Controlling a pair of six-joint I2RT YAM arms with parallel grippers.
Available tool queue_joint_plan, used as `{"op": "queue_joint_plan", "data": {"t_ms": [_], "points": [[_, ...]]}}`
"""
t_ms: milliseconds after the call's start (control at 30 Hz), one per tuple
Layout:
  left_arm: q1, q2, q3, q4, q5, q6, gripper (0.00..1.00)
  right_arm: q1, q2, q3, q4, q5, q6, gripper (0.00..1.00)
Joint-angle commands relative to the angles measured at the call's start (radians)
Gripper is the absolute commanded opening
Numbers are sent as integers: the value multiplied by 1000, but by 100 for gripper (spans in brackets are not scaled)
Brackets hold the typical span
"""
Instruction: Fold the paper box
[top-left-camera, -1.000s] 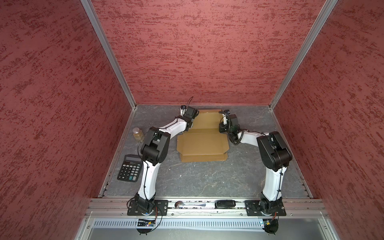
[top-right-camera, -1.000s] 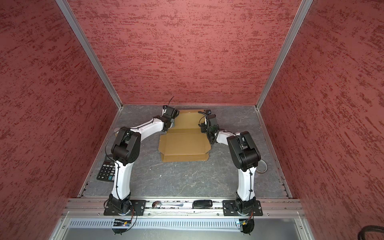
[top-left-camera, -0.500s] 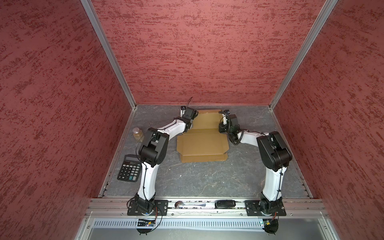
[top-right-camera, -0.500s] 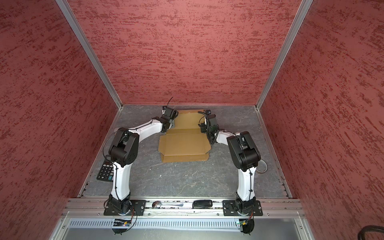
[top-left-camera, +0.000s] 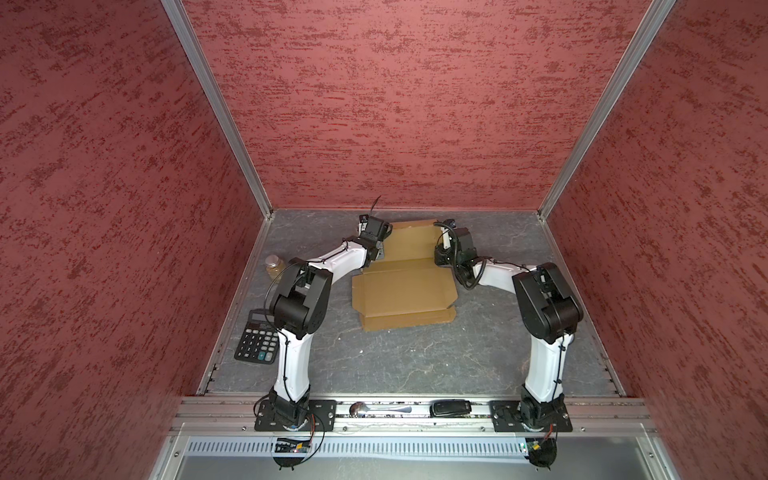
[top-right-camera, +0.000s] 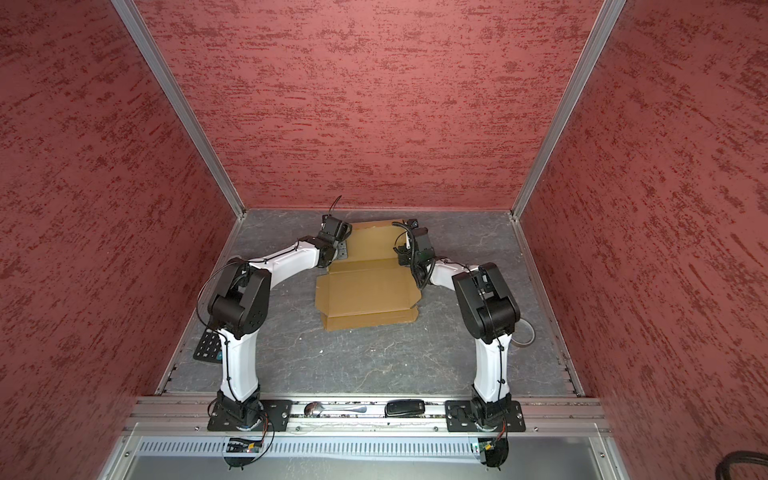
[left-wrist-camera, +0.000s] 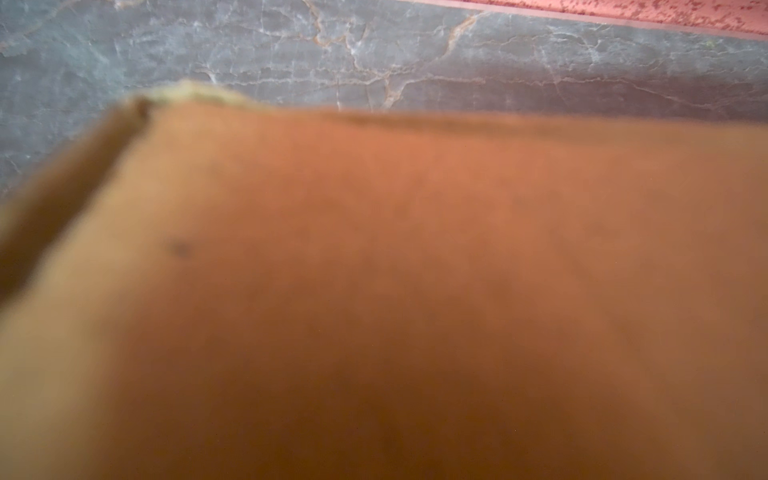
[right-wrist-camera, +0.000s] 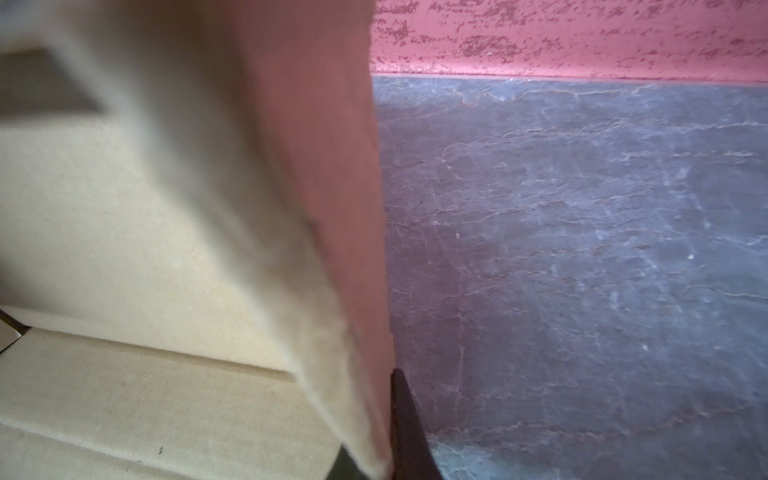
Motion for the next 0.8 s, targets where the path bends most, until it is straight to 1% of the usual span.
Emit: {"op": "queue_joint_plan", "data": {"t_ms": [0, 367, 567, 767], "points": [[7, -42, -22, 11, 38, -8, 67, 11, -13, 47, -15, -39, 28, 2], [27, -80, -31, 1, 103, -10, 86, 9, 8, 108, -103, -53, 21, 2], [39, -100, -36, -1, 132, -13, 99, 10, 10, 135, -154, -63, 15, 2], [51, -114, -46, 10, 162, -19, 100, 9, 2, 143, -195, -66, 10, 2]]}}
